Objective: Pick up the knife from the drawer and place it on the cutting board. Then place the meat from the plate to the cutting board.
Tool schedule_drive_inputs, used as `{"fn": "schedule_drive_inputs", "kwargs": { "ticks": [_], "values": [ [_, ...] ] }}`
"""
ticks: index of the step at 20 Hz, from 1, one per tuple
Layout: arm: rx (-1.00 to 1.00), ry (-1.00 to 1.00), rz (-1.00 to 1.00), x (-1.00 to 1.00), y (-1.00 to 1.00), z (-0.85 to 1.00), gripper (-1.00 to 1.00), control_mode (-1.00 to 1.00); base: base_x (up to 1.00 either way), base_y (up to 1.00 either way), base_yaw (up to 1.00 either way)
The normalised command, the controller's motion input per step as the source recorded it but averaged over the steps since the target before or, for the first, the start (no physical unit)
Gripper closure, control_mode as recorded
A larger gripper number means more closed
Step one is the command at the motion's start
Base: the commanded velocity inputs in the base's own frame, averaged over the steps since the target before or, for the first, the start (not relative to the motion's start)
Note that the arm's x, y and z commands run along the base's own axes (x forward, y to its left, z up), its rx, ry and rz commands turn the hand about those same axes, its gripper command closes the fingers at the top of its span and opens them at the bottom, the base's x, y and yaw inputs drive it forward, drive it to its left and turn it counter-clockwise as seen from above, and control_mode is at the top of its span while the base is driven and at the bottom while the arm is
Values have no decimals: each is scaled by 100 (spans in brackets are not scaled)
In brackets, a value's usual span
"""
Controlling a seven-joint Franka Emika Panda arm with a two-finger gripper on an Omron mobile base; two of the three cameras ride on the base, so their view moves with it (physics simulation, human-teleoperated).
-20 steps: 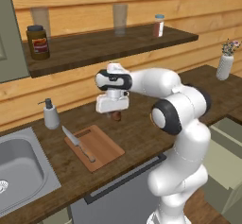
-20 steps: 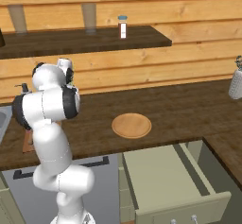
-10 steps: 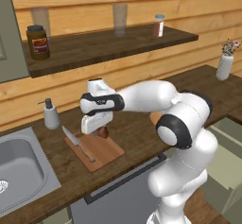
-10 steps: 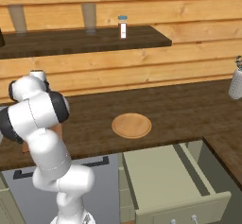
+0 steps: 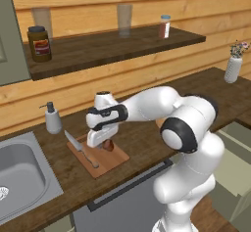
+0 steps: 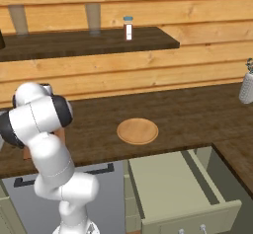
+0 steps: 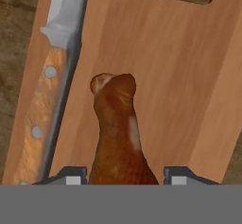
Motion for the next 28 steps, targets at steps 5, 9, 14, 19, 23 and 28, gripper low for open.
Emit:
{"fn": "schedule_drive_inputs", "kwargs": {
  "ticks": [5, 9, 14, 19, 23, 28],
  "values": [
    [1, 0, 0, 11, 7, -29, 100, -100, 0, 0, 0],
    [0, 0, 0, 3, 14, -31, -100, -100, 0, 0, 0],
    [1, -1, -5, -2, 2, -12, -100, -100, 0, 0, 0],
    [16, 0, -2, -16, -25, 29, -100, -100, 0, 0, 0],
    [13, 0, 0, -43, -27, 53, -100, -100, 0, 0, 0],
    [8, 0, 0, -91, -31, 71, -100, -100, 0, 0, 0]
  ]
}}
